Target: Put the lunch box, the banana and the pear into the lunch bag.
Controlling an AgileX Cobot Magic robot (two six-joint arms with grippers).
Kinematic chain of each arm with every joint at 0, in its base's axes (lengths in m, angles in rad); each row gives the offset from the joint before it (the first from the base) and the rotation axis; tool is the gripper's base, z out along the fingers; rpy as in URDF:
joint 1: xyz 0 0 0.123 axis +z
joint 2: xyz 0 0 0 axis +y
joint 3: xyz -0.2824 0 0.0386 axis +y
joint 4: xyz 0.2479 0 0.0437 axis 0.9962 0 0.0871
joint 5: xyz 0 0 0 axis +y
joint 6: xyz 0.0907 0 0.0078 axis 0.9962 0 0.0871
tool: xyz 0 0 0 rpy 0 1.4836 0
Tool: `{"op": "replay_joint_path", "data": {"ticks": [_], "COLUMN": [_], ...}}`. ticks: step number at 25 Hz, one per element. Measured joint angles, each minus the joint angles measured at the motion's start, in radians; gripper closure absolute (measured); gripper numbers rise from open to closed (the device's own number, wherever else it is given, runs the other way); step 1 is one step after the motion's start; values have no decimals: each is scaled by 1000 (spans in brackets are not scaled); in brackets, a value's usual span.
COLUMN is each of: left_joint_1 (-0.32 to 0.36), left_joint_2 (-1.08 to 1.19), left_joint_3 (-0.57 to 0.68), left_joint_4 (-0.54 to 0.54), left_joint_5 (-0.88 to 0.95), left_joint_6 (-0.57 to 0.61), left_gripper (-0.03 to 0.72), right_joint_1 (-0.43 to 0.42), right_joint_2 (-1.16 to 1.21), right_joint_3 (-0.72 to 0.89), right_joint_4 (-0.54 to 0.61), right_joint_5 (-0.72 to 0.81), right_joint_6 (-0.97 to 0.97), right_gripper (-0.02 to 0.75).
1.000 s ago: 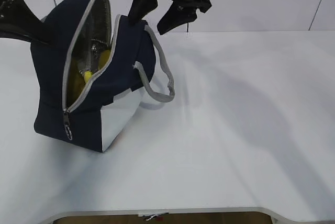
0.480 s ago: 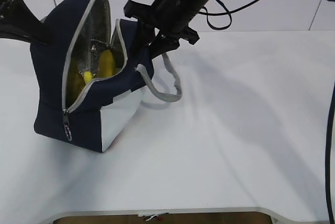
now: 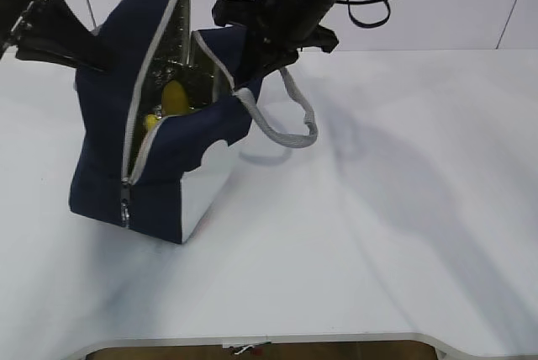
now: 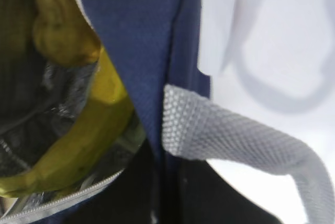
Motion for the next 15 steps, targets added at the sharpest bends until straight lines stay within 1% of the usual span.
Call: {"op": "replay_joint_path", "data": {"ticks": [2, 5, 9, 11, 15], "left_joint_1": [-39, -88, -141, -166, -226], "left_joint_2": [2, 4, 4, 4, 4], "left_joint_3": [0, 0, 0, 0, 0], "left_joint_4": [-31, -106, -199, -219, -218], "left_joint_5": [0, -2, -10, -32, -73], "left_joint_6": [0, 0, -5, -14, -18], "left_gripper": [694, 694, 694, 694, 694], "right_joint_1": [0, 0, 0, 0, 0], "right_joint_2": [-29, -80, -142, -155, -157], "right_joint_3": [3, 3, 3, 3, 11], "right_joint_4": [-65, -151, -226, -249, -285], "right_joint_5": [9, 19, 29, 30, 35], "right_joint_6": [-4, -16, -31, -34, -41], "right_gripper": [715, 716, 717, 717, 717]}}
